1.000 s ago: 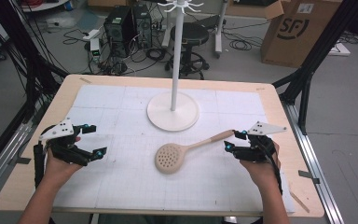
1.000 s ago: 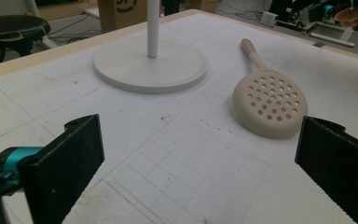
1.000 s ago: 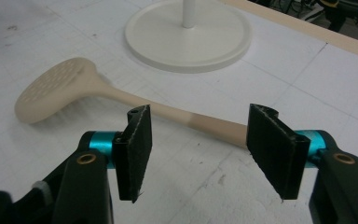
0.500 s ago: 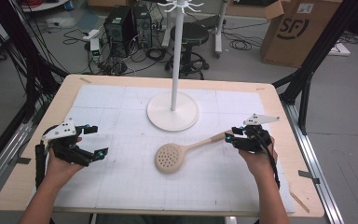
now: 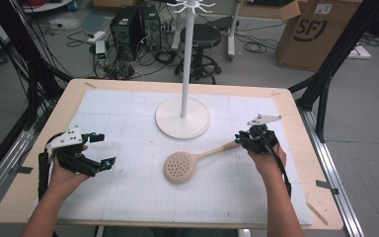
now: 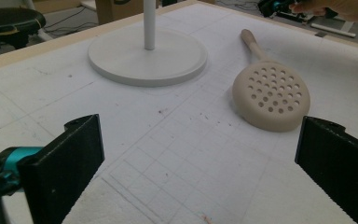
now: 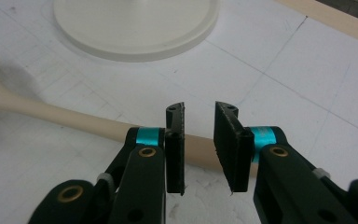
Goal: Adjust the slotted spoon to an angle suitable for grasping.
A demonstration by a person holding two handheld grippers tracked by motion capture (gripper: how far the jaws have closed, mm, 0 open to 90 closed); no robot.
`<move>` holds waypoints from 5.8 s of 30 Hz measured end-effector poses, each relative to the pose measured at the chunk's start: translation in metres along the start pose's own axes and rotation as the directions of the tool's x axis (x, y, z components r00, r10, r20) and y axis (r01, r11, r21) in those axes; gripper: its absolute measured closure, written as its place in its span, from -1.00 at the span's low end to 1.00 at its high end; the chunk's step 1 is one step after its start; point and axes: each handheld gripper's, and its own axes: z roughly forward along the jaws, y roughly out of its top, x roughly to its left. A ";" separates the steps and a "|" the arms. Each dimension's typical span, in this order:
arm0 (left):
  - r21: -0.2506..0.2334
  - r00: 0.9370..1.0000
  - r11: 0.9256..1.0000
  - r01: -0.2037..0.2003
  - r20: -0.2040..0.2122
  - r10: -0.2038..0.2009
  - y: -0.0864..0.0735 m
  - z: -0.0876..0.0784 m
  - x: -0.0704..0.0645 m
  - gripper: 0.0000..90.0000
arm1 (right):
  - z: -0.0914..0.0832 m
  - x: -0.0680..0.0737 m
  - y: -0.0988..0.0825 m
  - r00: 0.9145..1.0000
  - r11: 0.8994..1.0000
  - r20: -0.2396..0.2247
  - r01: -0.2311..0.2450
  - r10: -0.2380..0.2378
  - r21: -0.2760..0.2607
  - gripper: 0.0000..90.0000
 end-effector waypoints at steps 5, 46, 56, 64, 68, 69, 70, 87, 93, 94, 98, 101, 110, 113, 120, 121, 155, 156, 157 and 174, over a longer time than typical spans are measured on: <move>-0.001 1.000 1.000 -0.001 0.003 0.001 0.000 0.001 0.000 -0.96 | 0.007 -0.004 0.003 1.000 1.000 0.017 -0.016 0.015 0.021 0.75; 0.022 1.000 1.000 -0.018 -0.003 0.018 0.000 0.004 -0.001 -0.96 | 0.050 -0.029 -0.008 0.980 0.974 0.146 -0.156 0.132 0.163 0.99; 0.027 1.000 0.999 -0.027 0.004 0.027 0.000 0.004 -0.002 -0.96 | 0.047 -0.028 -0.011 0.976 0.971 0.154 -0.176 0.151 0.163 1.00; 0.029 1.000 0.999 -0.026 0.006 0.026 0.000 0.002 -0.002 -0.96 | 0.039 -0.027 -0.016 0.976 0.966 0.144 -0.190 0.166 0.174 1.00; 0.026 0.999 0.999 -0.031 0.008 0.031 0.000 0.002 -0.002 -0.96 | 0.033 -0.026 -0.022 0.973 0.964 0.138 -0.207 0.185 0.165 1.00; 0.024 1.000 0.999 -0.029 0.008 0.029 0.000 0.002 -0.002 -0.96 | 0.031 -0.026 -0.024 0.973 0.965 0.136 -0.206 0.185 0.163 1.00; 0.022 1.000 0.999 -0.027 0.009 0.027 0.000 0.003 -0.002 -0.96 | 0.030 -0.026 -0.025 0.973 0.965 0.134 -0.208 0.187 0.161 1.00; 0.028 0.999 0.999 -0.035 0.013 0.035 0.001 0.003 -0.004 -0.96 | 0.007 -0.015 -0.042 0.980 0.964 0.114 -0.185 0.165 0.193 1.00; 0.027 0.999 0.999 -0.037 0.017 0.036 0.001 0.004 -0.005 -0.96 | -0.004 -0.010 -0.054 0.977 0.964 0.100 -0.202 0.187 0.172 1.00; 0.027 0.999 0.999 -0.037 0.017 0.036 0.001 0.004 -0.005 -0.96 | -0.005 -0.009 -0.056 0.978 0.965 0.100 -0.200 0.185 0.170 1.00; 0.025 0.999 0.999 -0.038 0.019 0.037 0.002 0.004 -0.005 -0.96 | -0.011 -0.004 -0.060 0.977 0.965 0.105 -0.199 0.183 0.172 1.00; 0.027 0.999 0.999 -0.038 0.019 0.037 0.002 0.003 -0.006 -0.96 | -0.015 0.000 -0.063 0.976 0.965 0.111 -0.203 0.186 0.166 1.00; 0.032 0.999 0.999 -0.044 0.024 0.043 0.002 0.006 -0.008 -0.96 | -0.026 0.006 -0.078 0.970 0.963 0.080 -0.238 0.229 0.129 1.00; 0.037 0.999 0.998 -0.046 0.024 0.045 0.002 0.007 -0.008 -0.96 | -0.027 0.006 -0.081 0.970 0.964 0.071 -0.239 0.232 0.119 1.00; 0.039 0.999 0.998 -0.043 0.027 0.042 0.002 0.008 -0.009 -0.96 | -0.026 0.005 -0.082 0.972 0.967 0.054 -0.233 0.228 0.108 0.99; 0.040 0.999 0.998 -0.046 0.027 0.045 0.002 0.008 -0.009 -0.96 | -0.026 0.005 -0.082 0.973 0.967 0.047 -0.231 0.227 0.108 0.98; 0.007 0.999 0.999 -0.042 0.025 0.042 0.004 0.000 -0.006 -0.96 | -0.058 0.023 -0.060 0.995 0.986 -0.086 -0.055 0.042 -0.158 -0.05; 0.006 0.999 0.999 -0.045 0.024 0.044 0.004 0.000 -0.005 -0.96 | -0.058 0.024 -0.060 0.996 0.986 -0.088 -0.049 0.035 -0.160 -0.08; 0.006 0.999 0.999 -0.045 0.024 0.045 0.004 0.000 -0.005 -0.96 | -0.058 0.025 -0.059 0.996 0.985 -0.086 -0.042 0.028 -0.164 -0.09; 0.003 0.999 0.999 -0.045 0.026 0.045 0.005 0.000 -0.006 -0.96 | -0.058 0.029 -0.055 0.993 0.984 -0.111 0.020 -0.040 -0.176 -0.25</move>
